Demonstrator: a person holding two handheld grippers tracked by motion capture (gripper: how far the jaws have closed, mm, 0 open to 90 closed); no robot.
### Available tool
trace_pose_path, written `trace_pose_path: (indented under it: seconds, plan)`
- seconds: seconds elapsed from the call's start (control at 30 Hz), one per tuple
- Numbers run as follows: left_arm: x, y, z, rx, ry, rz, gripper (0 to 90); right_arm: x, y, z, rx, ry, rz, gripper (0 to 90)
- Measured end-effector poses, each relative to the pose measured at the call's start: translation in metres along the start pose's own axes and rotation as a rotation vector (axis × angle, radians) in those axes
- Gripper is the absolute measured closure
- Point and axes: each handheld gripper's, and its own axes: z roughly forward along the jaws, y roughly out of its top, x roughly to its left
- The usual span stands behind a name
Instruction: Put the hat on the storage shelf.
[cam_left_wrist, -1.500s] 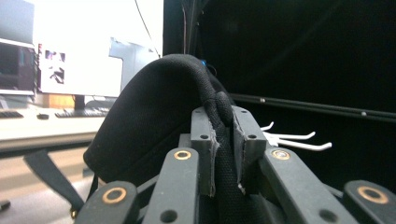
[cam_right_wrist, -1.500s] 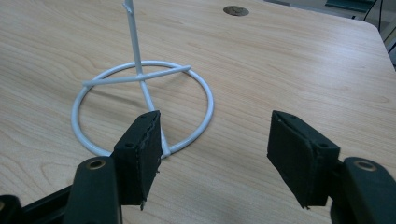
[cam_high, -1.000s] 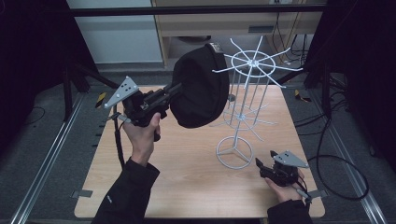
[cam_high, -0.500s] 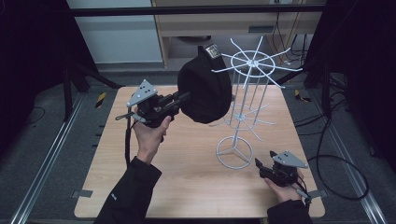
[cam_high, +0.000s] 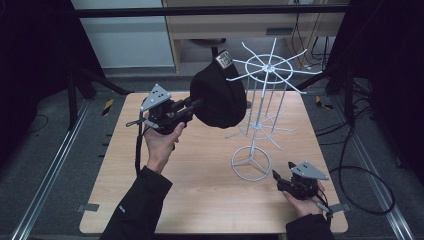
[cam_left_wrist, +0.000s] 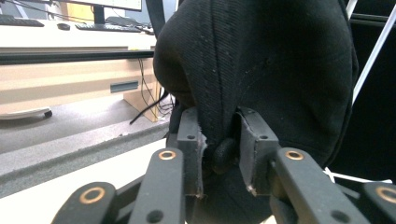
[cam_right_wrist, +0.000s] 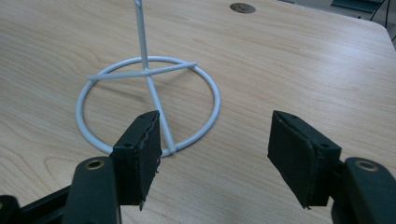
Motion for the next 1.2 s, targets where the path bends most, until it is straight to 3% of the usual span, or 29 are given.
trace_pose_path:
  seconds: [0.07,0.23,0.43,0.53,0.7,0.97,1.2]
  plan:
    - [0.0,0.0,0.0,-0.001,0.007,0.008,76.4,0.0,0.0,0.0,0.0,0.002,0.0,34.8]
    - [0.0,-0.001,0.002,0.002,0.002,0.018,75.0,0.0,0.0,0.0,0.001,0.0,-0.003,34.6]
    - [-0.002,-0.001,-0.001,-0.013,0.014,0.039,64.4,0.0,0.0,0.001,0.002,-0.001,-0.01,34.5]
    - [-0.001,0.0,-0.003,-0.02,0.042,0.062,55.5,0.0,0.0,0.001,0.002,-0.001,-0.008,34.4]
    - [0.0,-0.001,-0.007,-0.026,0.045,0.069,51.4,0.0,0.0,0.001,0.002,-0.001,-0.008,34.3]
    - [0.009,-0.015,-0.028,-0.016,0.067,0.083,43.0,0.0,0.0,0.001,0.004,-0.003,-0.006,33.8]
    - [0.025,-0.042,-0.055,0.035,0.108,0.077,38.9,-0.001,-0.001,0.001,0.006,-0.005,0.0,33.0]
